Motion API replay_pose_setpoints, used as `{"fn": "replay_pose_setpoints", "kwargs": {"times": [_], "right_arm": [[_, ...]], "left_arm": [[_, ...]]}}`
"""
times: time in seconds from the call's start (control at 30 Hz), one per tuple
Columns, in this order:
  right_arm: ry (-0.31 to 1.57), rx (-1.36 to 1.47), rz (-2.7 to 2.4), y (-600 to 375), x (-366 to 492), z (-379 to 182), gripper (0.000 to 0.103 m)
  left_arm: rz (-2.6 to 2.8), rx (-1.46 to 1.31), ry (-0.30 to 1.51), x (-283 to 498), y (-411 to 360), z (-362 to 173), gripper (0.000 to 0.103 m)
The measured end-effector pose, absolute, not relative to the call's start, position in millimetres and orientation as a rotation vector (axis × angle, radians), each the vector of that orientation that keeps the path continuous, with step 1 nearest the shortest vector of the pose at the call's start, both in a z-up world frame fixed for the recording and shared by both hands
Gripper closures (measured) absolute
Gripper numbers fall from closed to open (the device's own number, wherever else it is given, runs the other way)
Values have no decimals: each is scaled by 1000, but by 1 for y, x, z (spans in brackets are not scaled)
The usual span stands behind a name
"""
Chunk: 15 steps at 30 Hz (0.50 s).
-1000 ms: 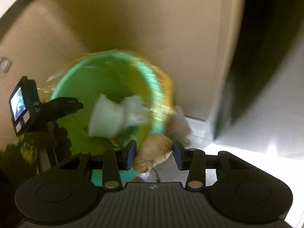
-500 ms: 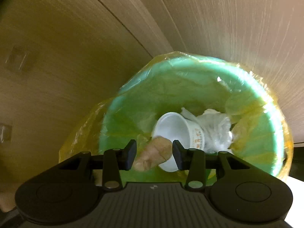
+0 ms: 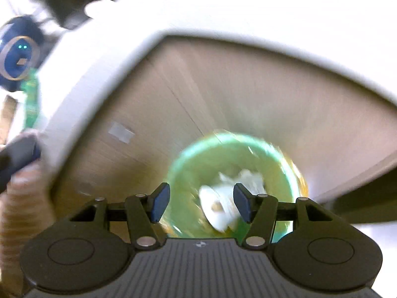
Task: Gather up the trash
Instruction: 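Move both tools back toward the long green bag on the counter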
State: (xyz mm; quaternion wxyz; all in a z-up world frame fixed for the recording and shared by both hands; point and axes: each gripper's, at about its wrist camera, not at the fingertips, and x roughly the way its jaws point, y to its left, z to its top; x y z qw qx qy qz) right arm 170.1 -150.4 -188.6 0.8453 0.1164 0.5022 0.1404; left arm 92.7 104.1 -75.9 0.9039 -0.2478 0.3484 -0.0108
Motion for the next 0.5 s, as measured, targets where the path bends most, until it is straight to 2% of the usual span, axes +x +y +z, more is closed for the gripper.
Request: {"fn": "replay_pose_setpoints", "kwargs": {"times": [0.1, 0.23, 0.37, 0.5], "right_arm": [[931, 158, 385, -113, 163, -137, 42], [759, 4, 529, -68, 146, -84, 32], [645, -87, 596, -29, 137, -63, 31], [652, -106, 641, 0, 153, -53, 31]], "left_arm": [[98, -477, 700, 96, 142, -64, 82], [128, -566, 656, 91, 183, -81, 82], [126, -564, 682, 84, 207, -91, 82], [168, -512, 718, 80, 215, -93, 82]]}}
